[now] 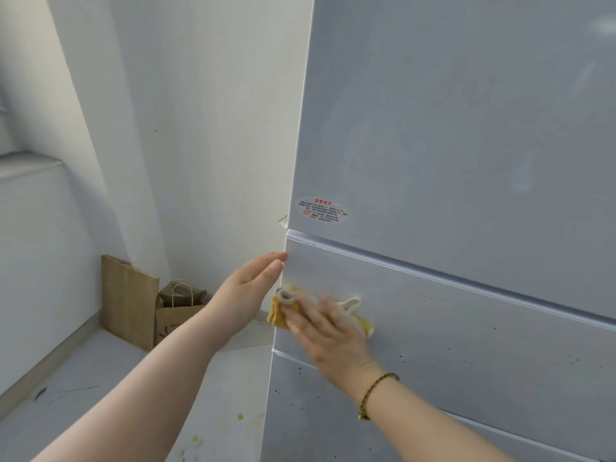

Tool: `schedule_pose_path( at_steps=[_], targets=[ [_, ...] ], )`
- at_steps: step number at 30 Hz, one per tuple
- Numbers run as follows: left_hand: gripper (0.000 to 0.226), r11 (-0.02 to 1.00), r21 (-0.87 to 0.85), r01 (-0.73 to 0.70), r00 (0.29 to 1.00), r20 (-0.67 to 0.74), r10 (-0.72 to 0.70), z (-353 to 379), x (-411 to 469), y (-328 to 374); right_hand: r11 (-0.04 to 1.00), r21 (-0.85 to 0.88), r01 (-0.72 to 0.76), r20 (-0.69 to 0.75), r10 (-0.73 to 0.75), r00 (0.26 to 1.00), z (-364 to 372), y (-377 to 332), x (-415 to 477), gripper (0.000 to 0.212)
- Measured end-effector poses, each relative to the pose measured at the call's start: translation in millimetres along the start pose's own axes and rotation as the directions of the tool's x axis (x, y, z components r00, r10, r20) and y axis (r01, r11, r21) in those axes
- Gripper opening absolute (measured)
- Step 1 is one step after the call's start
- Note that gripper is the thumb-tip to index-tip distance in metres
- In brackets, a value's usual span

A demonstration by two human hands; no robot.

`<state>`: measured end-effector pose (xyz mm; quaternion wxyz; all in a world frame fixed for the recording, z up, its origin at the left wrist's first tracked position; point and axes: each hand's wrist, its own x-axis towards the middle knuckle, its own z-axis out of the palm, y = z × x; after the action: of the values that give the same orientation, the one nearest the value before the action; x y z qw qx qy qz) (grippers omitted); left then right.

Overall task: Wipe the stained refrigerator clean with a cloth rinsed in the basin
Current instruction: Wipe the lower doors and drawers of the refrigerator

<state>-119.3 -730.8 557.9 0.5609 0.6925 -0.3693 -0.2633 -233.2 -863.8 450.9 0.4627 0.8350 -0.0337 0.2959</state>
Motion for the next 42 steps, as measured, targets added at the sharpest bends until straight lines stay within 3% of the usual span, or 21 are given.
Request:
schedule_pose_path(
  at_steps=[3, 6, 8, 13, 15, 18, 20, 22, 26, 30, 32, 37, 42],
  targets=[
    [0.029, 0.999, -0.007, -0.031, 0.999, -0.026, 0.031, 8, -3, -6, 0.966, 0.066, -0.248, -0.151, 0.256, 0.955, -14, 43, -3, 0.045],
    [0.034, 0.997, 0.000, -0.072, 0.997, -0.023, 0.072, 18, -4, -14, 0.933, 0.091, -0.347, -0.185, 0.359, 0.915, -22, 70, -16, 0.046],
    [0.042, 0.996, 0.020, -0.084, 0.995, -0.050, 0.085, 26, -6, -15, 0.947, 0.060, -0.315, -0.181, 0.321, 0.930, -15, 64, -25, 0.047],
    [0.056, 0.990, 0.086, -0.108, 0.987, -0.107, 0.117, 38, -6, -11, 1.000, -0.012, -0.005, -0.071, 0.004, 0.997, 3, 43, -38, 0.046],
    [0.057, 0.987, 0.117, -0.108, 0.985, -0.120, 0.122, 40, -6, -11, 0.998, -0.039, 0.049, -0.049, -0.051, 0.997, -1, 51, -39, 0.046],
    [0.057, 0.984, 0.140, -0.111, 0.980, -0.149, 0.131, 46, -10, -12, 0.989, 0.039, -0.140, -0.128, 0.144, 0.981, -19, 83, -46, 0.044],
    [0.057, 0.982, 0.157, -0.109, 0.977, -0.165, 0.135, 51, -12, -11, 0.949, 0.069, -0.307, -0.178, 0.314, 0.932, -28, 106, -57, 0.043],
    [0.057, 0.977, 0.192, -0.092, 0.971, -0.200, 0.131, 57, -12, -10, 0.932, 0.061, -0.357, -0.204, 0.362, 0.910, -29, 115, -72, 0.042],
    [0.063, 0.930, 0.360, -0.069, 0.954, -0.249, 0.167, 79, -19, -11, 0.987, 0.005, -0.159, -0.144, 0.158, 0.977, -10, 89, -102, 0.053],
    [0.063, 0.863, 0.474, -0.176, 0.954, -0.134, 0.268, 103, -31, -15, 0.999, -0.025, 0.035, -0.050, -0.036, 0.998, -3, 82, -113, 0.046],
    [0.066, 0.843, 0.497, -0.206, 0.953, -0.095, 0.289, 117, -36, -14, 0.998, -0.014, 0.062, -0.028, -0.063, 0.998, -12, 94, -113, 0.044],
    [0.066, 0.849, 0.494, -0.189, 0.943, -0.150, 0.298, 137, -32, -10, 0.964, 0.040, -0.262, -0.125, 0.265, 0.956, -41, 148, -116, 0.042],
    [0.066, 0.889, 0.457, 0.025, 0.911, -0.376, 0.167, 127, -25, -14, 0.942, 0.044, -0.333, -0.160, 0.335, 0.928, -38, 144, -107, 0.042]
  ],
)
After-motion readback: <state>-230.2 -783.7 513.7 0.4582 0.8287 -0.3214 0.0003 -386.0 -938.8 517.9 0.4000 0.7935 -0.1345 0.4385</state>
